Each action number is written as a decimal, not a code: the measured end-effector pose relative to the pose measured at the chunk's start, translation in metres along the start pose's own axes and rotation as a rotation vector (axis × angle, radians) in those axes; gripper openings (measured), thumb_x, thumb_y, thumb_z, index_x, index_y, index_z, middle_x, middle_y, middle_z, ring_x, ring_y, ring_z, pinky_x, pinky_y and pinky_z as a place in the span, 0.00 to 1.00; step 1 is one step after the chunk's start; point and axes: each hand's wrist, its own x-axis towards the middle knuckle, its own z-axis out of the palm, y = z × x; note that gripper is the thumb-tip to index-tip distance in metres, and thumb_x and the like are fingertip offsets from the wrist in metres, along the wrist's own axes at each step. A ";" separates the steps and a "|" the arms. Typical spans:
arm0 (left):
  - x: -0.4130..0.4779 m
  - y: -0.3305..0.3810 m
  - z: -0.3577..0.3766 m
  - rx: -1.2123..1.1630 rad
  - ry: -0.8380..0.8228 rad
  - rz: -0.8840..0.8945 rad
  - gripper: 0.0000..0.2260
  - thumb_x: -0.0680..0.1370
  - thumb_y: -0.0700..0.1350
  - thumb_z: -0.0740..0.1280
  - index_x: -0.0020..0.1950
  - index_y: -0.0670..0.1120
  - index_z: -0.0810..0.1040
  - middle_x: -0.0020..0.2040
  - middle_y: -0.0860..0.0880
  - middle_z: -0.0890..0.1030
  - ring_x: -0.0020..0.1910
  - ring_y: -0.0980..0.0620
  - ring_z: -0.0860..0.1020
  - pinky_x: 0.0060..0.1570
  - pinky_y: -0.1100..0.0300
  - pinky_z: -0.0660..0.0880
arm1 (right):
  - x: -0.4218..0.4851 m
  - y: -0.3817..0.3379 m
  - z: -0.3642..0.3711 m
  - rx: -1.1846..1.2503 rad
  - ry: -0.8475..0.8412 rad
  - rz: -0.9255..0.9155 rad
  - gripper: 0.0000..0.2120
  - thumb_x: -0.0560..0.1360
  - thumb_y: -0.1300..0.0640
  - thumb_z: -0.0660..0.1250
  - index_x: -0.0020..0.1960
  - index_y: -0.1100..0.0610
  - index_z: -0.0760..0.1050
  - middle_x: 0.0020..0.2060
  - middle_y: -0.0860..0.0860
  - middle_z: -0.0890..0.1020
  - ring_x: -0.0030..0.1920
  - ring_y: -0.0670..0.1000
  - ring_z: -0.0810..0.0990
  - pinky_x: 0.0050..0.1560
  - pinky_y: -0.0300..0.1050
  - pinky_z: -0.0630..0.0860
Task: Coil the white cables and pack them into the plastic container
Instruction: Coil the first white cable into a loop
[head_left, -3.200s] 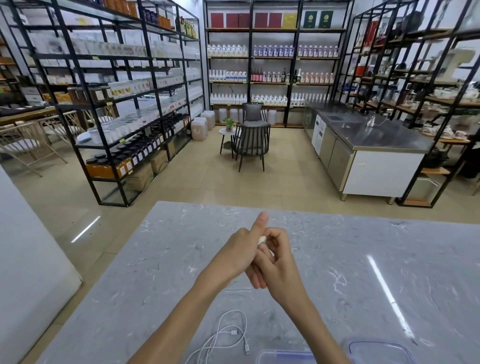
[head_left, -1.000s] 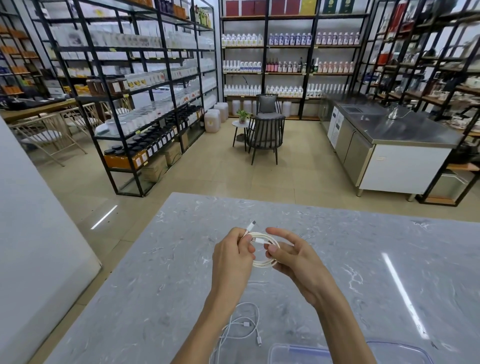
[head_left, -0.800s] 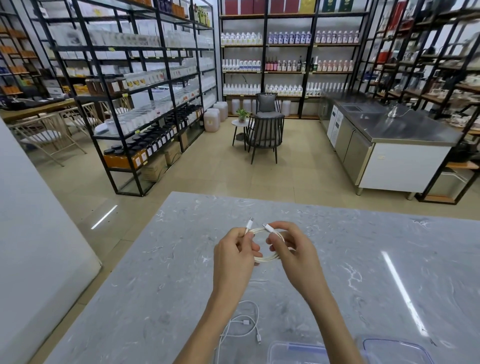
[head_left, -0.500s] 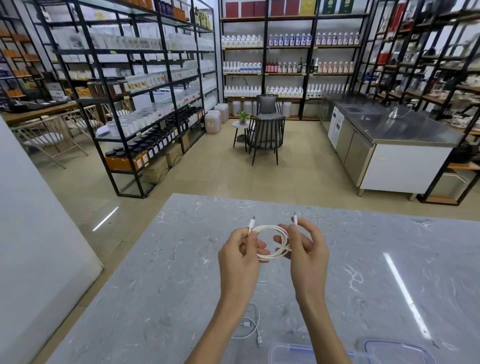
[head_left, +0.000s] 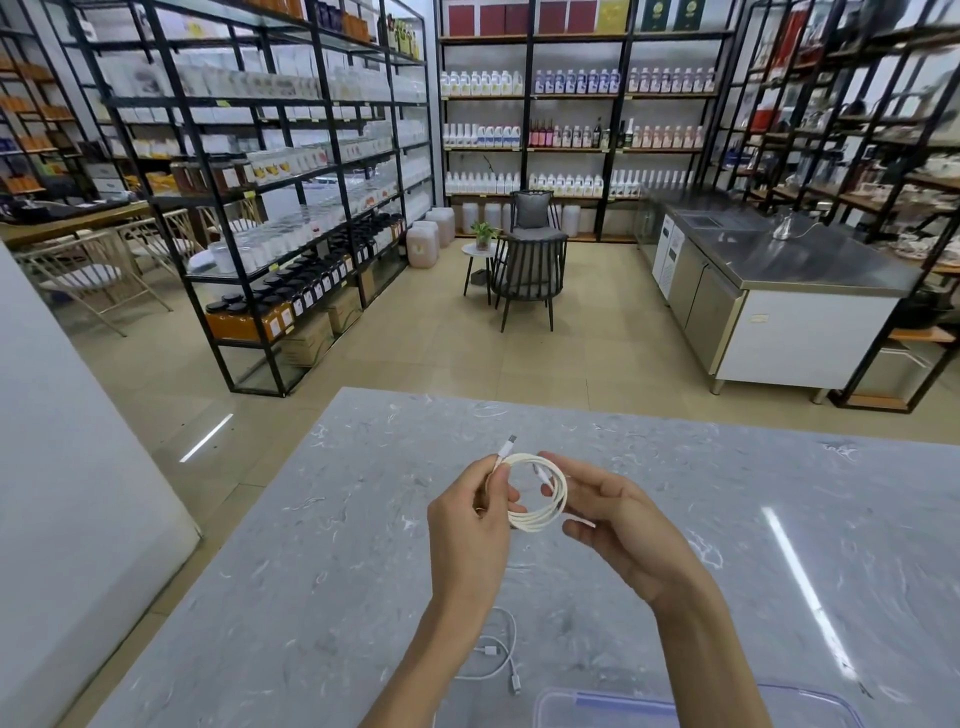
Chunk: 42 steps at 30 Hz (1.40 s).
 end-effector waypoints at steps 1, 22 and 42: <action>0.000 -0.001 0.000 0.012 0.006 0.005 0.08 0.80 0.44 0.66 0.45 0.53 0.82 0.32 0.54 0.81 0.32 0.56 0.79 0.32 0.66 0.75 | 0.000 0.001 -0.001 0.039 0.010 -0.029 0.18 0.79 0.64 0.61 0.65 0.50 0.77 0.50 0.52 0.85 0.49 0.48 0.80 0.50 0.43 0.72; -0.018 -0.005 0.007 -0.023 -0.094 0.088 0.18 0.81 0.39 0.65 0.66 0.59 0.77 0.35 0.51 0.76 0.29 0.52 0.79 0.30 0.64 0.78 | 0.009 0.002 0.036 -0.165 0.562 -0.422 0.10 0.76 0.57 0.71 0.53 0.44 0.84 0.42 0.43 0.87 0.37 0.46 0.85 0.33 0.40 0.79; -0.007 -0.006 -0.007 -0.107 -0.275 -0.204 0.21 0.79 0.47 0.67 0.69 0.63 0.68 0.37 0.54 0.84 0.38 0.55 0.83 0.39 0.59 0.81 | -0.002 0.007 0.035 0.010 0.395 -0.325 0.11 0.72 0.61 0.73 0.53 0.51 0.85 0.48 0.44 0.87 0.46 0.41 0.84 0.45 0.31 0.79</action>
